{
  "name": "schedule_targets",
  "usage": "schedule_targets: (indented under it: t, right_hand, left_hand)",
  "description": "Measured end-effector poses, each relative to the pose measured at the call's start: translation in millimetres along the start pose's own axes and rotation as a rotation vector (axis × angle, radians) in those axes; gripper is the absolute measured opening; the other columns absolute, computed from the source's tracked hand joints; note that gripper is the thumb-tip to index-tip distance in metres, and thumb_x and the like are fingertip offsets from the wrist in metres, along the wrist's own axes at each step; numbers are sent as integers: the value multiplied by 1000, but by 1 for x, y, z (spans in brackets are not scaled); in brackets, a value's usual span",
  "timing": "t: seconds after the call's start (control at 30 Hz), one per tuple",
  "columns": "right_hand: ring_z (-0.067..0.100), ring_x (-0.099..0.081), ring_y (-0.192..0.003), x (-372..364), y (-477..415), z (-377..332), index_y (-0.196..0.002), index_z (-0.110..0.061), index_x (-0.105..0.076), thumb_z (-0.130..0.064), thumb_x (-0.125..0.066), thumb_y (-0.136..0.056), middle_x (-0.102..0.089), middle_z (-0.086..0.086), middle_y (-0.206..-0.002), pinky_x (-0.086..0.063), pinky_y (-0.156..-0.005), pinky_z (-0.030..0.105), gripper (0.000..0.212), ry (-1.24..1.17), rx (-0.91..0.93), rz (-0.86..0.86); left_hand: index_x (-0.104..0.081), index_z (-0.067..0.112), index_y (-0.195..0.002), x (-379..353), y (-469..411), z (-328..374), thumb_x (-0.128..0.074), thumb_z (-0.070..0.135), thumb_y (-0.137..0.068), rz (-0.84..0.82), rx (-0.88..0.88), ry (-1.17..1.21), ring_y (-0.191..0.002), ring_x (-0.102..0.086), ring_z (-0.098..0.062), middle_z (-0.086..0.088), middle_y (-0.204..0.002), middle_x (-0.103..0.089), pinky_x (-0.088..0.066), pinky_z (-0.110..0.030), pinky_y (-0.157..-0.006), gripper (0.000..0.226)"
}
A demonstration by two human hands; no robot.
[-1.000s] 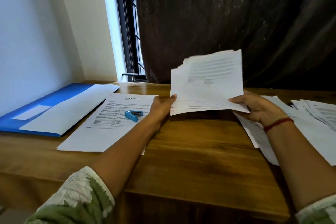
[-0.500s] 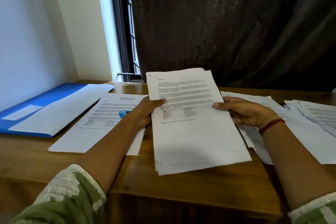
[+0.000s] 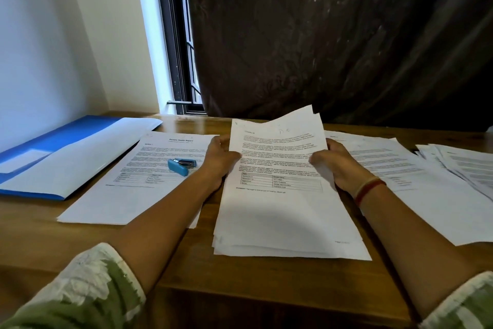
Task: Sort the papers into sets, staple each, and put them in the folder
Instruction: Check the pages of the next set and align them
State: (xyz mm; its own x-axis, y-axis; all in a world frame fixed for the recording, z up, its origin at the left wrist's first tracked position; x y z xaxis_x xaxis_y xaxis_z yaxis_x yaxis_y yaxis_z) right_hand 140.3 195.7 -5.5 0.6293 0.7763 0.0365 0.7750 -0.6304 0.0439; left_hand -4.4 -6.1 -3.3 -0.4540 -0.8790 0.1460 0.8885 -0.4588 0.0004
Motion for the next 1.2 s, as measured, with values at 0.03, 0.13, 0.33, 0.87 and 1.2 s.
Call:
schedule_targets:
  t: [0.03,0.13,0.33,0.87,1.2]
  right_hand:
    - [33,-65,-103,0,-1,3,-122,-16,-56,2,-65,-74,-66,6,-121,-53,-89,51,52,3,6,-9]
    - [31,-68,-98,1,0,4,-116,-12,-56,-6,-72,-78,-69,7,-112,-56,-86,48,42,-97,82,104]
    - [10,-62,-66,15,8,4,-94,-9,-51,1,-72,-82,-62,-1,-80,-47,-46,13,25,-126,214,434]
    - [23,-72,-88,11,11,-7,-98,5,-63,-10,-64,-91,-73,11,-99,-56,-66,27,17,-290,411,307]
    - [19,-69,-100,11,8,-13,-109,-19,-69,-20,-55,-98,-72,-1,-110,-57,-73,28,18,-257,402,180]
  left_hand:
    - [-34,23,-135,-1,-1,0,-59,5,-92,20,15,-7,-96,-50,-15,-1,-138,-49,-47,-28,-72,53]
    - [-31,29,-129,-6,-5,0,-60,8,-92,48,16,46,-100,-52,-13,4,-132,-50,-49,-25,-67,51]
    - [-54,21,-114,-13,-12,-6,-50,-6,-92,45,-52,66,-105,-56,-17,2,-134,-54,-51,-18,-64,35]
    - [-54,24,-126,-7,-10,-7,-51,-1,-94,61,38,234,-94,-60,-18,0,-131,-56,-54,-25,-58,40]
    - [-43,28,-121,-8,-5,3,-58,2,-92,37,-87,246,-85,-61,-8,6,-113,-59,-48,-17,-51,42]
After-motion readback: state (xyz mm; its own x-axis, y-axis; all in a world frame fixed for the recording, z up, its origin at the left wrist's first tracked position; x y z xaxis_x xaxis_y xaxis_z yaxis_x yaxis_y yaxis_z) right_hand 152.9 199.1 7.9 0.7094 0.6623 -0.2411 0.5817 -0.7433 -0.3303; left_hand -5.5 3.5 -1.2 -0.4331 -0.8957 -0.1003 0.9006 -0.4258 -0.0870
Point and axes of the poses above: each hand's wrist, its own y-axis away from the middle knuckle, its own x-axis out of the back of the hand, z = x × y, the point moved 6 cm from there along -y, towards the middle knuckle
